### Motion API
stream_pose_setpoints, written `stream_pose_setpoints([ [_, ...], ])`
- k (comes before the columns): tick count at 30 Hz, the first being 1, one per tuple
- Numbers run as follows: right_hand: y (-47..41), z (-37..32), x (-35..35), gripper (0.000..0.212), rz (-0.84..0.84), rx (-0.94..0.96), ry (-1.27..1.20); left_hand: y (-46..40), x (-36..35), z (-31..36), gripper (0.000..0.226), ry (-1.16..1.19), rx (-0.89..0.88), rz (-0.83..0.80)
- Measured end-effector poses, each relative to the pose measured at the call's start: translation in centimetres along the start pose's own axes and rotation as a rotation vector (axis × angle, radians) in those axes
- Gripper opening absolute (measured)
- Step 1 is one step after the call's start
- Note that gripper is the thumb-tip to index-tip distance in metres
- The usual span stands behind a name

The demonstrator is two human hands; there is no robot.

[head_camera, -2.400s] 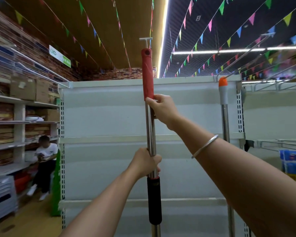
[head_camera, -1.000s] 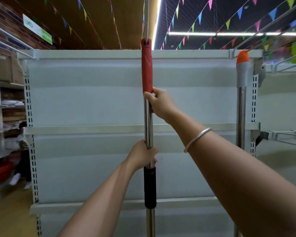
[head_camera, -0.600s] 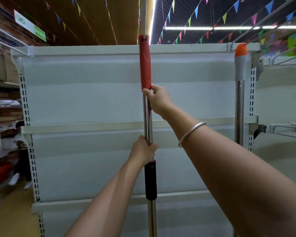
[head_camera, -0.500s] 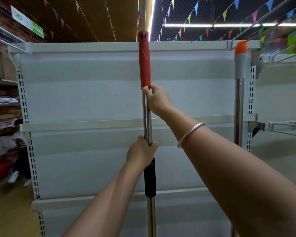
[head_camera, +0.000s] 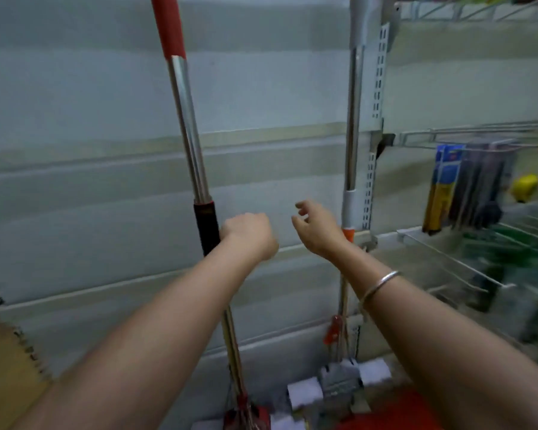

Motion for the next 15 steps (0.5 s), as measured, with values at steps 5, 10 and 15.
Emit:
stream_pose_setpoints([
  [5, 7.8, 6.9, 5.7, 0.031, 0.042, -0.139, 0.041, 5.1, -3.0, 11.3, 0.04, 0.286, -0.207, -0.169],
  [10, 18.2, 15.8, 15.1, 0.033, 0.115, -0.371, 0.138, 12.3, -4.6, 23.9, 0.035, 0.47, -0.441, -0.3],
  [15, 29.2, 24.1, 26.3, 0.027, 0.155, -0.603, 0.266, 20.5, -6.6, 37.6, 0.016, 0.643, -0.581, -0.434],
])
Point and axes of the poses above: each hand's wrist, its own y-axis away from the middle knuckle, its own x-axis out of the back of the hand, z = x × y, the point moved 6 cm from there along -y, towards the middle knuckle, and after that the axes turned 15 degrees about x, right-handed, at the moved point
